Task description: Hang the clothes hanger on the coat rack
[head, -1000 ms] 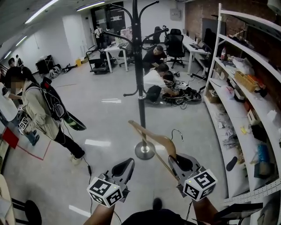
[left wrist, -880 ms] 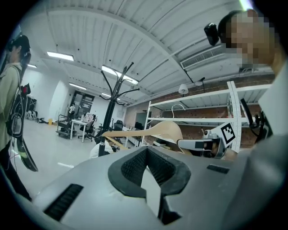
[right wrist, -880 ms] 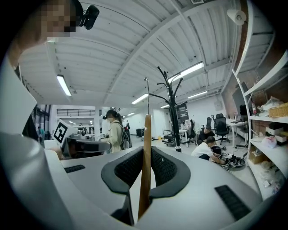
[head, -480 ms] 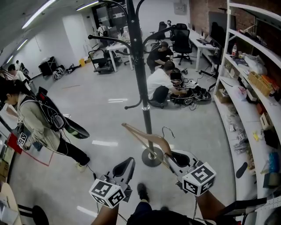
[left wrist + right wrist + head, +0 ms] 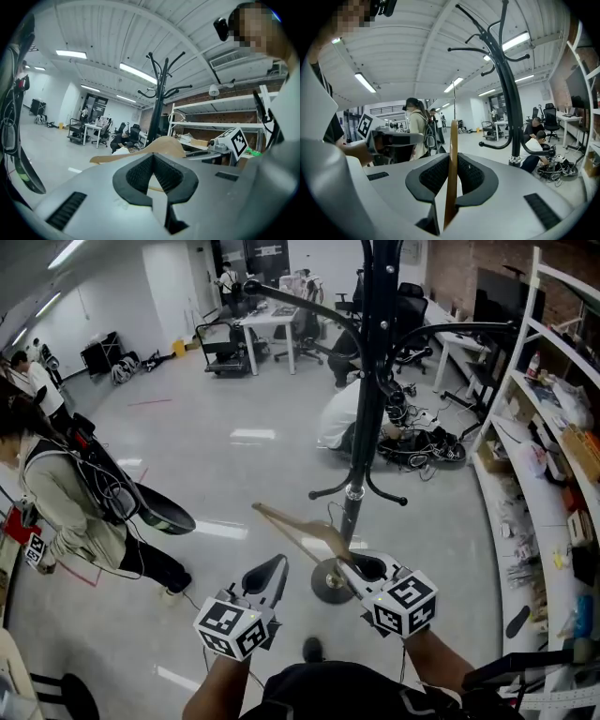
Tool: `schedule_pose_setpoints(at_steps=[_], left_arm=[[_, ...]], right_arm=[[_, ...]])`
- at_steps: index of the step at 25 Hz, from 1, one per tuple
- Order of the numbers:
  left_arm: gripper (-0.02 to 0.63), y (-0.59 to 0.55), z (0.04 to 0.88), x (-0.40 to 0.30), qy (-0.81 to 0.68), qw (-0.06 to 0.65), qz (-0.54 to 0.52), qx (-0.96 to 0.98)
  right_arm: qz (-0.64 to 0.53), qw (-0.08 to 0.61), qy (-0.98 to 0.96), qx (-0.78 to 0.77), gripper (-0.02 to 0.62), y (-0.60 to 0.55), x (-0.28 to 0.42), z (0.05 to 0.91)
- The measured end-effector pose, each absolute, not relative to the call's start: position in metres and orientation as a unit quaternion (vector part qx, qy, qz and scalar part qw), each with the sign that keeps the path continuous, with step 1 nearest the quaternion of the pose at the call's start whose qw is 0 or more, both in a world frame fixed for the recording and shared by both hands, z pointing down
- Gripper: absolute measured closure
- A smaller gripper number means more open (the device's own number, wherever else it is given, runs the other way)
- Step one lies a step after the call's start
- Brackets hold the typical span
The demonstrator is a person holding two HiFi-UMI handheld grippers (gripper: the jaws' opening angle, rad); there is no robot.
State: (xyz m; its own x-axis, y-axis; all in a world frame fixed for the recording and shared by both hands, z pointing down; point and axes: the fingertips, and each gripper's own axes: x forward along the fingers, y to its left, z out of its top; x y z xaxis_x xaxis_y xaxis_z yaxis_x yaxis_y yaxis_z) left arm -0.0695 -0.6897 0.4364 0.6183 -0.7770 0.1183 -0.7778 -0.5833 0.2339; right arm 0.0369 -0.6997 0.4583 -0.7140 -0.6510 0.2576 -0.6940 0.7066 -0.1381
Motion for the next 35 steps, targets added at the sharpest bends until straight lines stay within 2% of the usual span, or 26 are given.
schedule_pose_setpoints(at_steps=[11,23,35], left_arm=[[0.606,-0.747,0.504,-0.087,-0.405,0.186,0.046,0.894],[0.606,-0.791,0.527,-0.07,-0.373,0.19,0.064,0.906],[0.606,-0.798,0.537,-0.048,-0.352,0.204,0.057,0.912]], right_arm=[[0.136,0.154,-0.899,0.387,0.541,-0.781,0.0,0.561],[0.125,0.157,-0.909,0.364,0.541,-0.811,0.003,0.615],[0.139,0.157,-0.886,0.415,0.541,-0.829,0.051,0.638]])
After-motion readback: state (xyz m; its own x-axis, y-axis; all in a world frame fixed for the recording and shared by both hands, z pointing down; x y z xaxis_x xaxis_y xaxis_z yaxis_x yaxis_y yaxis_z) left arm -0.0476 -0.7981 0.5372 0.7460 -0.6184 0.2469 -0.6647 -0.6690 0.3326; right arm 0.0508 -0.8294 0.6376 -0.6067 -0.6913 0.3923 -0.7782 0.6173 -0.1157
